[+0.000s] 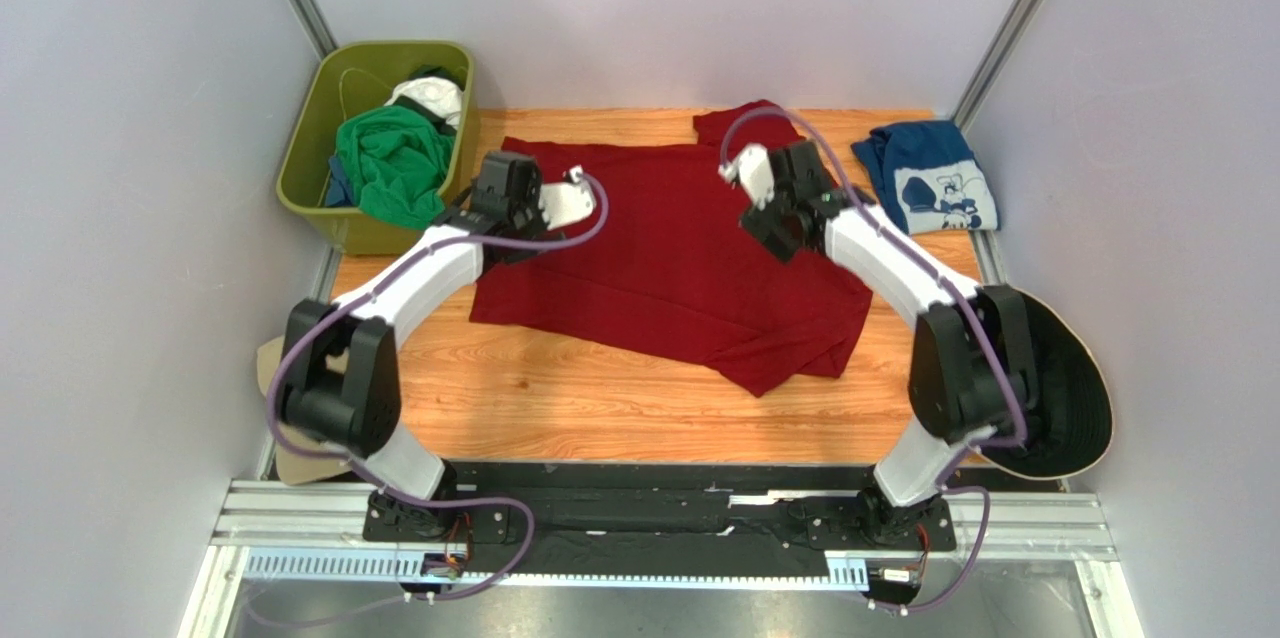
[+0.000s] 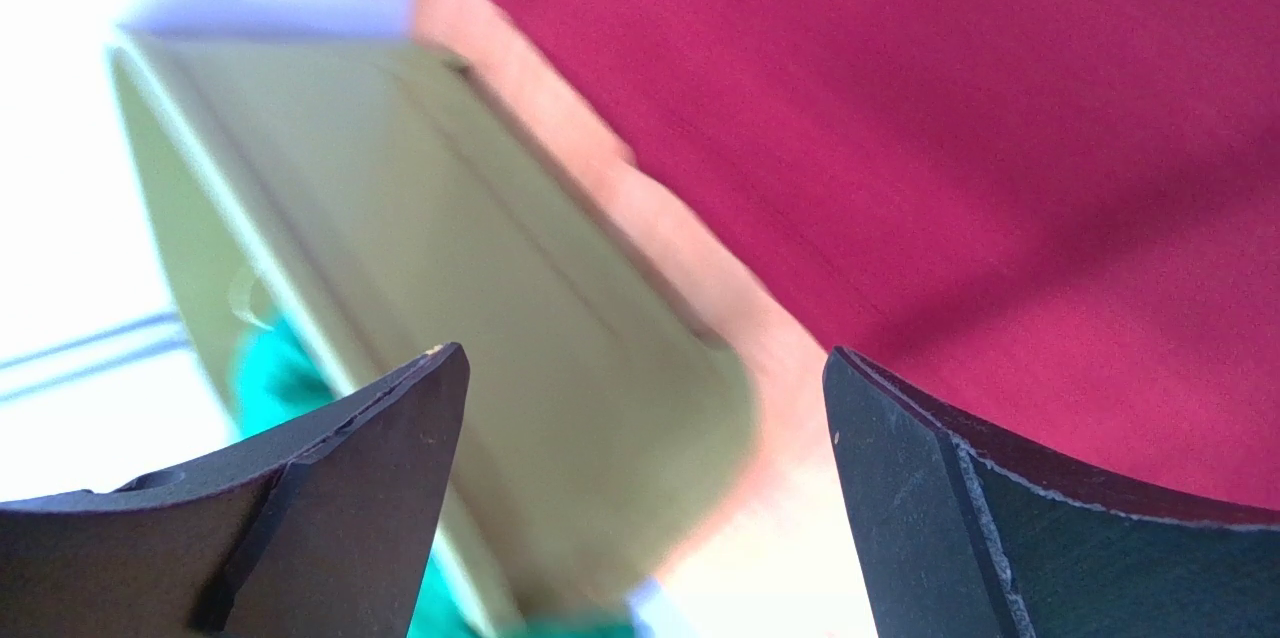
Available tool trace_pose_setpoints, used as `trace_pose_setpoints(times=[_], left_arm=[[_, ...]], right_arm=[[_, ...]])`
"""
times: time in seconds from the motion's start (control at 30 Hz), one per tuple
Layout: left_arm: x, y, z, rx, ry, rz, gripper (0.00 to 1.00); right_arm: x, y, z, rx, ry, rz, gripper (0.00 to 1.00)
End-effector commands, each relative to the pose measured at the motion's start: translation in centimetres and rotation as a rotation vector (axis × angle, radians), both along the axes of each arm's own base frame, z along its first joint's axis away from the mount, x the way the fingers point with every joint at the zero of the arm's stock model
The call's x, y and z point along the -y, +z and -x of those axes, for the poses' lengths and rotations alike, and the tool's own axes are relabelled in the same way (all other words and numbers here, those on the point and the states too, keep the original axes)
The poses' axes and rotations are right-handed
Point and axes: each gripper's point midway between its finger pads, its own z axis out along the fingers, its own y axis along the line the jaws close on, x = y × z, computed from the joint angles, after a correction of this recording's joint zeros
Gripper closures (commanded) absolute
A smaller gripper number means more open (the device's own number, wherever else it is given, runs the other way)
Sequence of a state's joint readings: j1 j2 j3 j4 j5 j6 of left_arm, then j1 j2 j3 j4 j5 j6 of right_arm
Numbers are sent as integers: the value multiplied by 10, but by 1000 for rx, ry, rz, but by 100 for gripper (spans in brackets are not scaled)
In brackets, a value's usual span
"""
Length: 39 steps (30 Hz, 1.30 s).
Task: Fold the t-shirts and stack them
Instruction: Flatten the tshirt out, then fold the tshirt
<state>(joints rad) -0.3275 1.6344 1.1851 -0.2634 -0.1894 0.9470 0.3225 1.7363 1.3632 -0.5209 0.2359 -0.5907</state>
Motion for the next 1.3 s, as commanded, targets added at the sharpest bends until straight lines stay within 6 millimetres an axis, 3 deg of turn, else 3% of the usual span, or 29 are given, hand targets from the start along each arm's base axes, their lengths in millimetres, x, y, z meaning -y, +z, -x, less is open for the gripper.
trace_pose_setpoints(times=[0.0,0.03,0.07,0.1,0.13,0.2,0.3,0.53,0.8,1.0,1.27], left_arm=[[-5,-29,65,-141,-70,11,3],[-11,-46,83,-183,-84,-11,3],[-13,-38,89,-153,-91,-9,3],[-17,-42,97,-158,-94,-17,3],[-21,-57,111,-188,-108,-33,3],[-25,-59,123,-184,-122,-34,3],[-28,-75,141,-231,-149,-21,4],[-33,-76,141,-254,-145,-5,7],[-39,-70,133,-253,-159,-35,7],[-45,-71,128,-272,-147,-46,9],[-50,-76,131,-285,-148,-57,10]], right_arm=[[-23,-18,107,-172,148,39,24],[-24,-21,122,-182,167,58,24],[-20,-34,145,-229,187,87,24],[-30,-28,161,-215,236,82,24],[-32,-29,172,-222,243,72,25],[-35,-33,199,-242,288,71,27],[-37,-44,221,-261,325,67,28],[-35,-57,239,-299,326,46,32],[-55,-77,259,-371,390,4,34],[-69,-81,265,-391,450,26,37],[-79,-88,256,-386,508,45,39]])
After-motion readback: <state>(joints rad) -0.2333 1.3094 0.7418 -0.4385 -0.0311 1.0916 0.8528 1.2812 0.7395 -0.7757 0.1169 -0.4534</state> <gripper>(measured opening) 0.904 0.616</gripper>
